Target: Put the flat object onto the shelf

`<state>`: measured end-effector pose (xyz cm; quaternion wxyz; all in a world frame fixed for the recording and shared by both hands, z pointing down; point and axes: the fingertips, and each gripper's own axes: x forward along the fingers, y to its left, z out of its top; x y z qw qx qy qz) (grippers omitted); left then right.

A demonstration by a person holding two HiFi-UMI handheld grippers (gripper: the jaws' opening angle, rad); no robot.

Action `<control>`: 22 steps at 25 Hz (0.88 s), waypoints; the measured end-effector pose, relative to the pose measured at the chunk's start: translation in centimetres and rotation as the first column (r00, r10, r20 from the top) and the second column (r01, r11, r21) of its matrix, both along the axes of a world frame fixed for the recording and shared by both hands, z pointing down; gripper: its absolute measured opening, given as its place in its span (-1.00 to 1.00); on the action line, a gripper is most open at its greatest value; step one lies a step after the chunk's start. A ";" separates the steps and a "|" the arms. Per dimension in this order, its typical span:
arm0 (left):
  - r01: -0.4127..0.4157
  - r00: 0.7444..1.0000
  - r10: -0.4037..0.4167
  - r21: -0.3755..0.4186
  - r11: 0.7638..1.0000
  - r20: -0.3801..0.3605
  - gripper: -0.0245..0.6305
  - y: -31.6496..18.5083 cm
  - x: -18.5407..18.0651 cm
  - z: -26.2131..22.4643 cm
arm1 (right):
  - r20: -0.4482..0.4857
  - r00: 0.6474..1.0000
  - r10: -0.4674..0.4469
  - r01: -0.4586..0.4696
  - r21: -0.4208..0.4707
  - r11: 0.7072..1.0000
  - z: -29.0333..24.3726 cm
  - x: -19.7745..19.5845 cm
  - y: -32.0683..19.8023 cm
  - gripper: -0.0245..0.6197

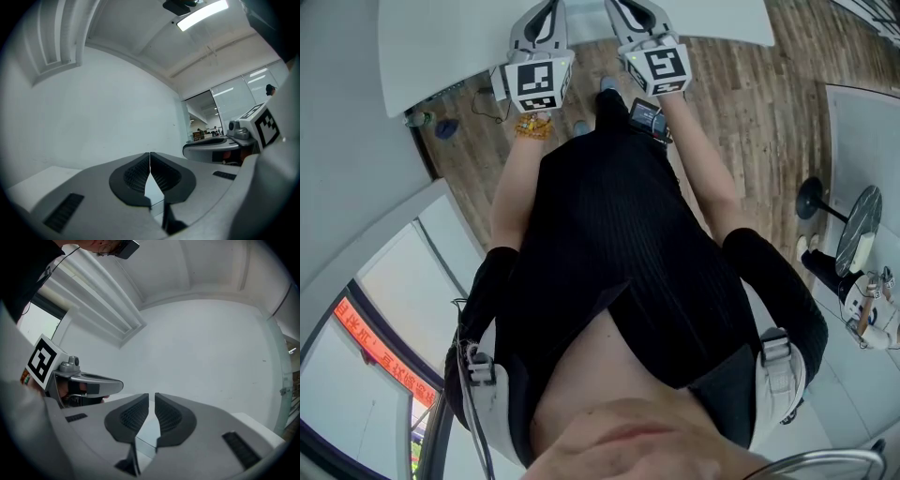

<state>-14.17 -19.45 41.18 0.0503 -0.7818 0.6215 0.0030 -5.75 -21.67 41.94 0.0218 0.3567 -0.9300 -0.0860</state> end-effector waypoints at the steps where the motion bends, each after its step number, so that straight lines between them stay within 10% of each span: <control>1: -0.001 1.000 0.001 -0.001 1.000 0.001 -0.87 0.0 0.0 0.1 | -0.002 1.000 0.000 0.000 -0.002 1.000 0.1 0.0 0.0 -0.75; 22: -0.009 1.000 0.009 -0.027 1.000 0.000 -0.88 0.3 0.0 1.2 | 0.002 1.000 0.014 -0.014 -0.055 0.998 1.2 0.4 0.0 -0.75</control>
